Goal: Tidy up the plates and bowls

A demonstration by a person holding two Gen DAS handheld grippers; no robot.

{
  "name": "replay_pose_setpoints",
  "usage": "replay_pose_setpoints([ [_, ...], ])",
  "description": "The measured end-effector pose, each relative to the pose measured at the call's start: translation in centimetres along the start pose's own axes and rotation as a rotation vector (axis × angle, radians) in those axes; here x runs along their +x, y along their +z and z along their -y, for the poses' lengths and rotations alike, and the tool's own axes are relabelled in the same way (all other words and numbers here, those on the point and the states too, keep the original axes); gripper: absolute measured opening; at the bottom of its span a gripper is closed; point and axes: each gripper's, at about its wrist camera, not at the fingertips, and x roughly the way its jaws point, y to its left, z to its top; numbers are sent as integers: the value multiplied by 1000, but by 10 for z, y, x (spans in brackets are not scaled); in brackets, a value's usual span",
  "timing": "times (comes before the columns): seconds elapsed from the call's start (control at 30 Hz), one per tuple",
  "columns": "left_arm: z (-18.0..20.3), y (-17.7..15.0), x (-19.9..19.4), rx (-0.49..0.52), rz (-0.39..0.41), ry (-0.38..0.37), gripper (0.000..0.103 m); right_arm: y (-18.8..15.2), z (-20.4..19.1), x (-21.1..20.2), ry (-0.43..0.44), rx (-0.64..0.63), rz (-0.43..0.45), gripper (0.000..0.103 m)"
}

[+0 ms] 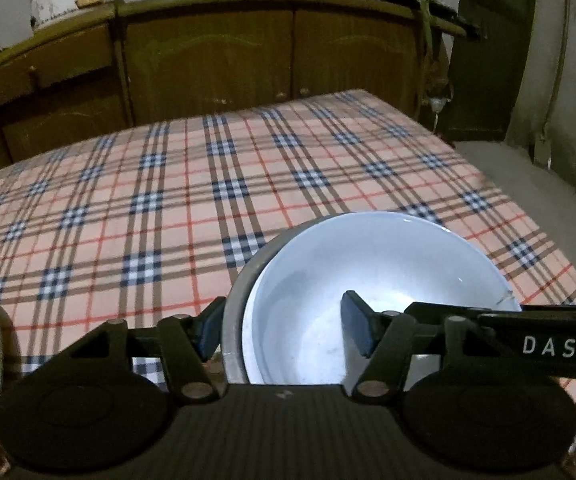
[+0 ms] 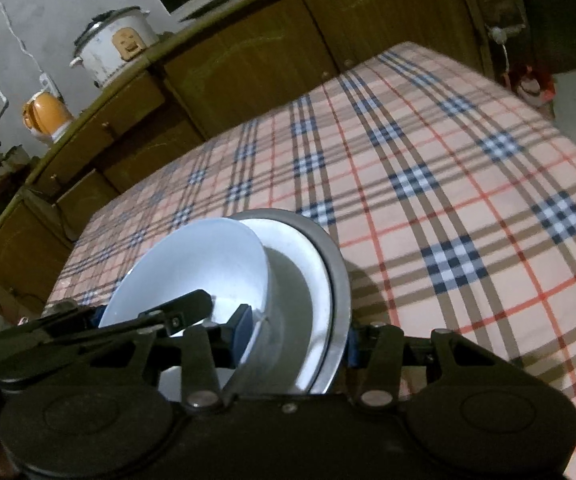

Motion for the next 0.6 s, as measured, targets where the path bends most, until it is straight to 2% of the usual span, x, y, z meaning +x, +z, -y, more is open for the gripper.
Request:
replay_pose_setpoints([
  [0.6, -10, 6, -82, -26, 112, 82, 63, 4, -56, -57, 82, -96, 78, 55],
])
